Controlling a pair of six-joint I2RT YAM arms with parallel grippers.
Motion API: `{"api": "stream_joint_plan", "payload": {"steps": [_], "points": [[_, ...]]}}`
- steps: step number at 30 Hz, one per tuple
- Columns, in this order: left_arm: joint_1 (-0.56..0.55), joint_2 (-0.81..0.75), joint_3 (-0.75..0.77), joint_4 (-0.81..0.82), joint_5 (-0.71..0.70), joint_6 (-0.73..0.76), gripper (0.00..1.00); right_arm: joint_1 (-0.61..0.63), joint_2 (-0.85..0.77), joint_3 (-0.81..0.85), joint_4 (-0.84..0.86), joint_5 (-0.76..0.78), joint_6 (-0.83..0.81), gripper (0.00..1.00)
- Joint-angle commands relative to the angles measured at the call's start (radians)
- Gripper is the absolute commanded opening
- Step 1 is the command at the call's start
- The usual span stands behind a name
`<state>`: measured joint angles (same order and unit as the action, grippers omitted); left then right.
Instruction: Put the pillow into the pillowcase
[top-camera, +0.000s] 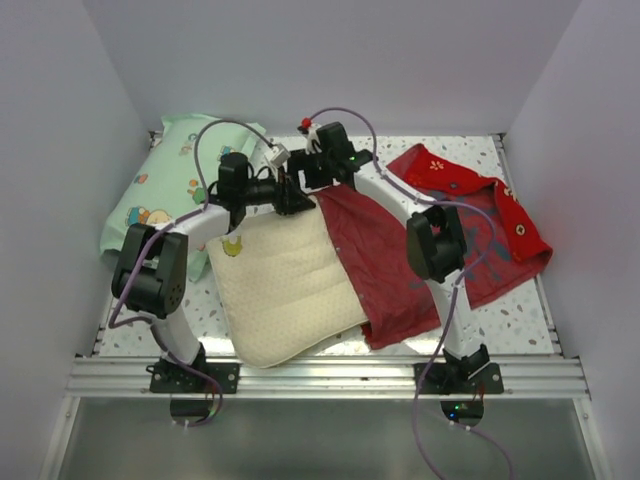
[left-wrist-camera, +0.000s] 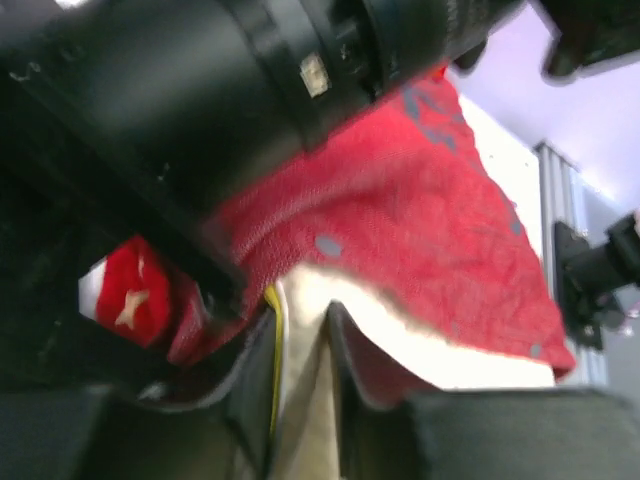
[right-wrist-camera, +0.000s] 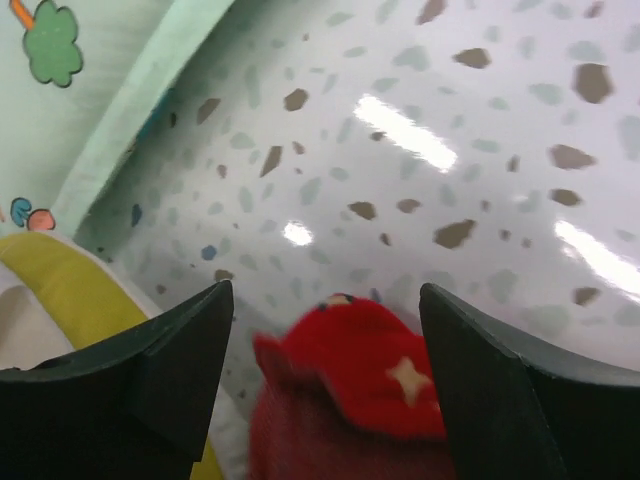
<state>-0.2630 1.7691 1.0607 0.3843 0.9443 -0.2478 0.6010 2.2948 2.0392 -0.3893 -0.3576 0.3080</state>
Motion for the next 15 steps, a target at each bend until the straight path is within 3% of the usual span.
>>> {"api": "stream_joint_plan", "payload": {"steps": [1,2,4,5,7,9,15], "points": [[0.134,0.010,0.079,0.012,-0.277,0.107,0.39,-0.070,-0.230,0.026,-0.249,-0.158,-0.098,0.80],[0.134,-0.026,0.087,-0.078,-0.276,0.155,0.51,-0.133,-0.289,-0.022,-0.275,-0.173,-0.095,0.80],[0.136,-0.065,0.113,-0.189,-0.280,0.326,0.62,-0.185,-0.349,-0.068,-0.322,-0.175,-0.128,0.81],[0.134,-0.109,0.120,-0.246,-0.288,0.382,0.78,-0.214,-0.380,-0.120,-0.350,-0.128,-0.188,0.82],[0.134,-0.158,0.119,-0.436,-0.292,0.569,0.81,-0.224,-0.466,-0.175,-0.440,-0.054,-0.265,0.82],[0.130,-0.246,0.101,-0.582,-0.306,0.710,1.00,-0.224,-0.547,-0.276,-0.515,0.035,-0.363,0.82],[0.117,-0.485,-0.047,-0.821,-0.366,0.892,1.00,-0.222,-0.652,-0.549,-0.666,0.120,-0.492,0.79]]}}
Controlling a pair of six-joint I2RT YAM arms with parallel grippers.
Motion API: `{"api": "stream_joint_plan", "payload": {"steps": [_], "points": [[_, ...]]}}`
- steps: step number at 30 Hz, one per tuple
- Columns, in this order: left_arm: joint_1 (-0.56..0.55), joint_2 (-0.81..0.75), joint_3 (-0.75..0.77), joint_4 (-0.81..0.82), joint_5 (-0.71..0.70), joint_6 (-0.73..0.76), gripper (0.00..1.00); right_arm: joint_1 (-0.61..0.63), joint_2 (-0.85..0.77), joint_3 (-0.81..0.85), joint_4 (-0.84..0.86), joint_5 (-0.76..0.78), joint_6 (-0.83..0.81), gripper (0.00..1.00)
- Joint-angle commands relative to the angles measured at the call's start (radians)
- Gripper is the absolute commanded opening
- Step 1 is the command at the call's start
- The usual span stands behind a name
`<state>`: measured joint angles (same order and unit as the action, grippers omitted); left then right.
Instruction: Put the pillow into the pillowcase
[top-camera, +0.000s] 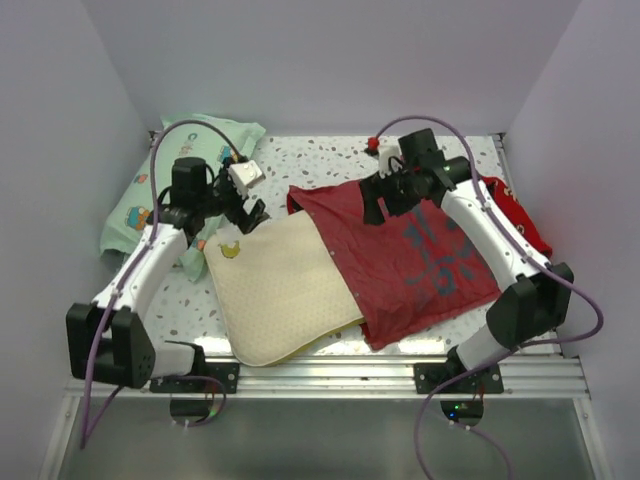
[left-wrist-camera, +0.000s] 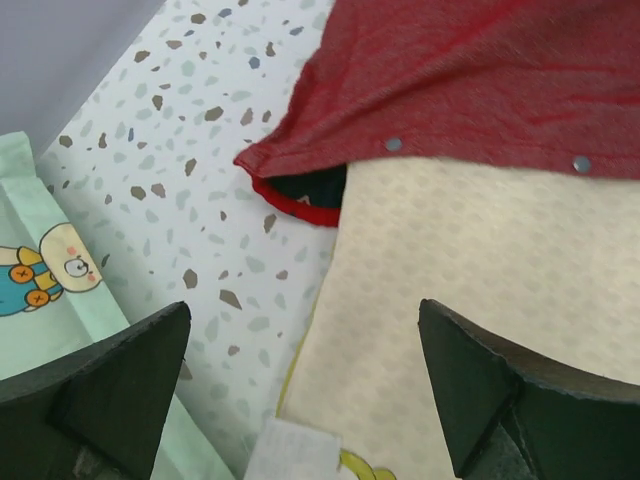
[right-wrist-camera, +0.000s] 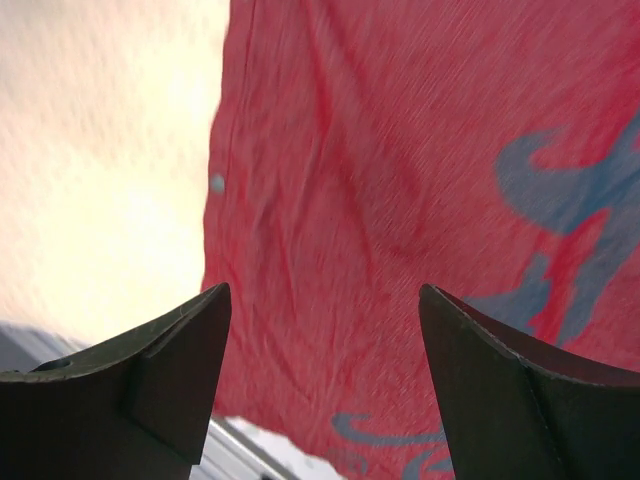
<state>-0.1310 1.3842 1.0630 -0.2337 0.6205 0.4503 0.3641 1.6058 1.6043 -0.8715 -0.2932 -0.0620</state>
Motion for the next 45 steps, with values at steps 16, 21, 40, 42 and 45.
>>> {"api": "stream_joint_plan", "payload": {"steps": [16,21,40,42,45], "points": [[-0.318,-0.367,-0.391,-0.179,-0.278,0.153,1.00,0.068,0.679,0.522,-0.089,0.122,-0.078,0.77],[-0.493,-0.275,-0.292,-0.170,-0.372,0.012,1.00,0.068,0.628,0.617,-0.181,0.075,-0.048,0.77],[-0.904,0.159,-0.164,0.020,-0.889,-0.358,1.00,-0.152,-0.104,-0.626,0.361,-0.170,0.263,0.77],[-0.904,0.208,-0.137,0.013,-0.865,-0.358,1.00,-0.151,-0.028,-0.627,0.361,-0.191,0.263,0.77],[-0.904,0.246,-0.107,-0.003,-0.828,-0.358,1.00,-0.152,0.040,-0.648,0.385,-0.230,0.264,0.74]]}}
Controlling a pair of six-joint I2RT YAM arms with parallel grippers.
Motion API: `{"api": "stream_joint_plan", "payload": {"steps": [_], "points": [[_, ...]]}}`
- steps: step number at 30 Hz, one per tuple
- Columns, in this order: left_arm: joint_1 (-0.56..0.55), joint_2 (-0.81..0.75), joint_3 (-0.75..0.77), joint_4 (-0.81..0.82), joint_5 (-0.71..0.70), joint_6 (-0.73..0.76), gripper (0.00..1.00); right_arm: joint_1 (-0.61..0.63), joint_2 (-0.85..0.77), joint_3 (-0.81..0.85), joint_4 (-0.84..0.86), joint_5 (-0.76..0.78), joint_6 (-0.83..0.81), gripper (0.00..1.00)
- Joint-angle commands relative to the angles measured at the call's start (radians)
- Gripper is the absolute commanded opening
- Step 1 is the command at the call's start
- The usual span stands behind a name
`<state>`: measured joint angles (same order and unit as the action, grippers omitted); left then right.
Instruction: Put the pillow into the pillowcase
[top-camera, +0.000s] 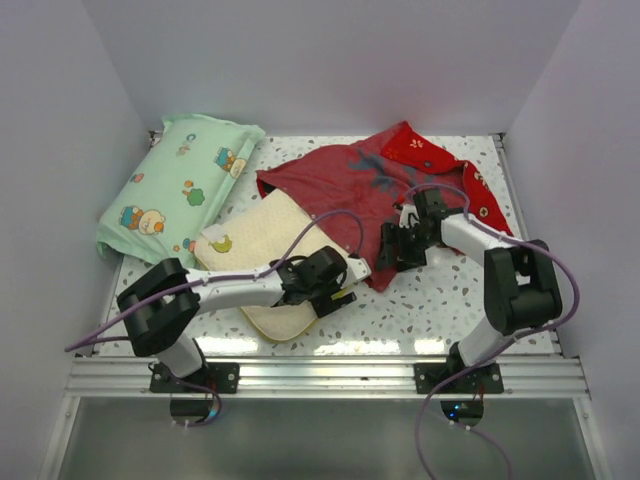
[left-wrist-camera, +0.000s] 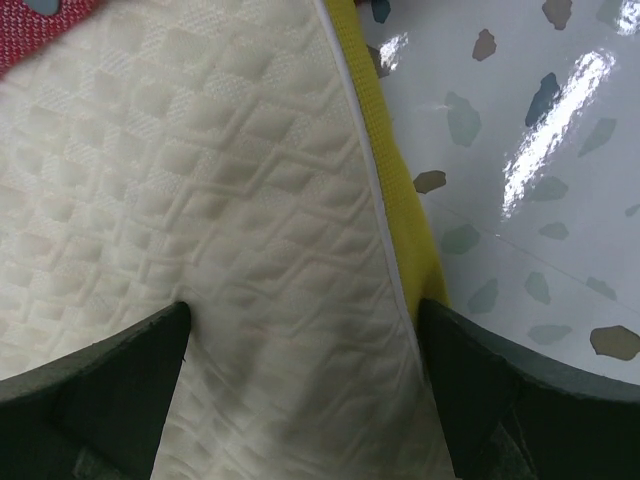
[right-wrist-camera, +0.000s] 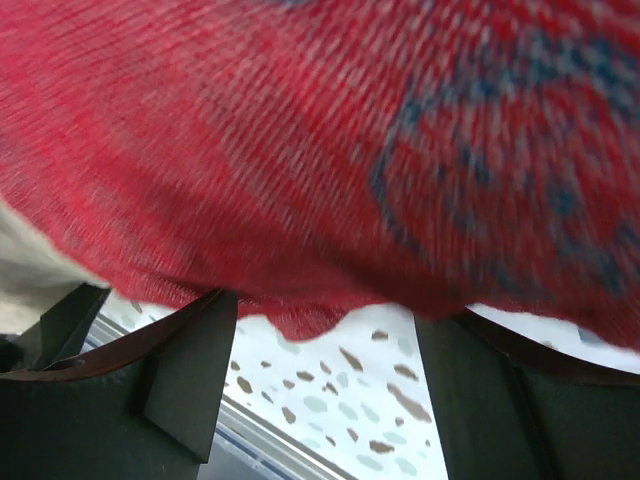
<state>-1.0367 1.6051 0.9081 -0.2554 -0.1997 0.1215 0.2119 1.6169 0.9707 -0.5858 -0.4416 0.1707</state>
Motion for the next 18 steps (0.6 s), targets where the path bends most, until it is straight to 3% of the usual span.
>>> {"api": "stream_joint_plan", "payload": {"steps": [1,8,12,14,17,18], "points": [[0.003,0.032,0.051,0.018,0.006,-0.031,1.00,0.001,0.040,-0.024,0.125,-0.091,0.042,0.74],[0.047,0.024,0.035,0.019,0.135,-0.022,1.00,0.001,0.060,-0.078,0.123,-0.115,0.075,0.76],[0.069,0.041,0.058,0.024,0.161,-0.026,1.00,0.001,0.023,-0.089,0.063,-0.120,0.046,0.86],[0.081,0.042,0.057,0.031,0.178,-0.028,1.00,0.000,0.038,-0.089,0.021,-0.134,0.018,0.86],[0.087,0.052,0.043,0.059,0.195,-0.033,0.89,0.000,0.072,-0.133,0.055,-0.154,-0.002,0.86],[0.087,0.059,0.040,0.077,0.222,-0.036,0.80,0.003,0.086,-0.147,0.085,-0.166,0.003,0.83]]}}
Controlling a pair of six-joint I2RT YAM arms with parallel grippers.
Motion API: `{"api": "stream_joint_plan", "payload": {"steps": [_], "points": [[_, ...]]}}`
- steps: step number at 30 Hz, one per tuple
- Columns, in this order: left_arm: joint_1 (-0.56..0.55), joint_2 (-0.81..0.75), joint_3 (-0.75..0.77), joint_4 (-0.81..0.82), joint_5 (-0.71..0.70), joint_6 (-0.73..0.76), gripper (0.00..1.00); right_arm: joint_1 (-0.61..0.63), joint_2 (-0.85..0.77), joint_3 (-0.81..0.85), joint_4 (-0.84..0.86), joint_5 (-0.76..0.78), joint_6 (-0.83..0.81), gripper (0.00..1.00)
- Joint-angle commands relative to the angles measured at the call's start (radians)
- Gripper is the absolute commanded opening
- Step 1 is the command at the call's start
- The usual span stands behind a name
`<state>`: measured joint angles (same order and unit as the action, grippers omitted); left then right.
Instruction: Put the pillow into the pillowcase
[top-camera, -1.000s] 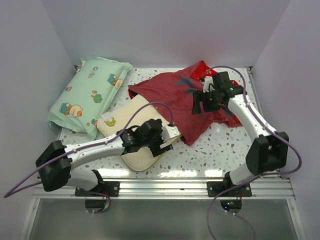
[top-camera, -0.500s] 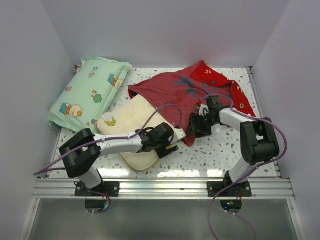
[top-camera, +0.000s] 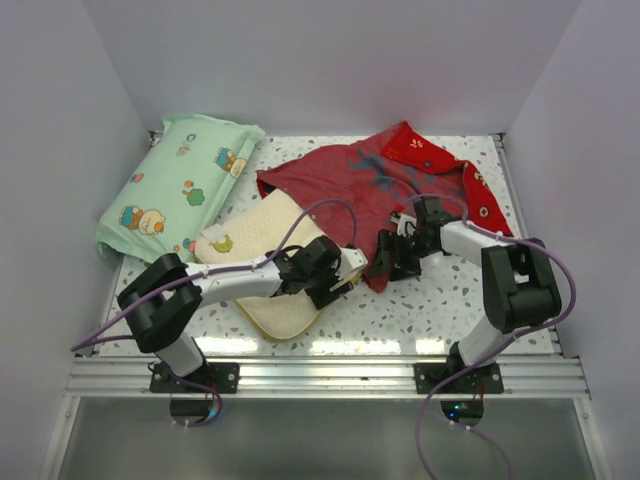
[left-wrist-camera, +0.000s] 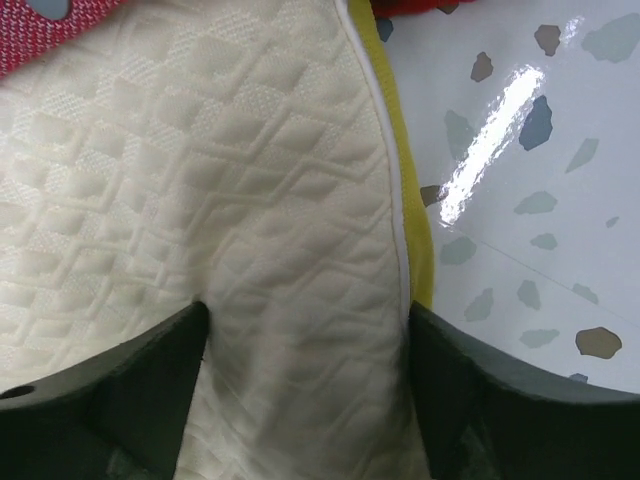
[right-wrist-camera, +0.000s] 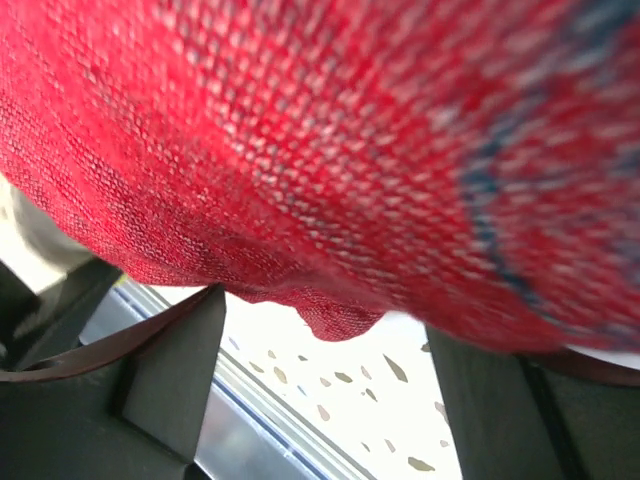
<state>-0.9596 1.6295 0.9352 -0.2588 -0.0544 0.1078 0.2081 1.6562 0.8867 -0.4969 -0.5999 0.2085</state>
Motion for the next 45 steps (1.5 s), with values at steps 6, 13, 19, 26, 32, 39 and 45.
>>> {"api": "stream_joint_plan", "payload": {"steps": [6,13,19,26,32,39,45], "points": [[0.062,0.070,0.050,0.092,0.192,-0.062,0.25,0.004,0.142,-0.002,-0.003,-0.103,-0.044,0.07],[0.213,0.040,0.174,0.156,0.390,-0.100,0.00,0.016,-0.058,0.060,0.041,-0.257,-0.035,0.00],[0.226,0.004,0.315,0.227,0.351,-0.233,0.00,0.158,-0.199,0.199,-0.110,-0.366,-0.142,0.00],[0.306,0.056,0.376,0.283,0.234,-0.401,0.00,0.226,-0.280,0.172,-0.342,-0.410,-0.285,0.00],[0.308,0.110,0.263,0.359,0.263,-0.343,0.01,0.228,-0.251,0.158,-0.423,-0.414,-0.371,0.00],[0.373,-0.184,0.114,-0.030,0.672,0.081,1.00,0.205,-0.173,0.369,-0.557,-0.186,-0.481,0.63],[0.628,-0.260,0.186,-0.206,0.635,0.135,1.00,0.201,-0.027,0.650,-0.433,0.050,-0.419,0.70]]}}
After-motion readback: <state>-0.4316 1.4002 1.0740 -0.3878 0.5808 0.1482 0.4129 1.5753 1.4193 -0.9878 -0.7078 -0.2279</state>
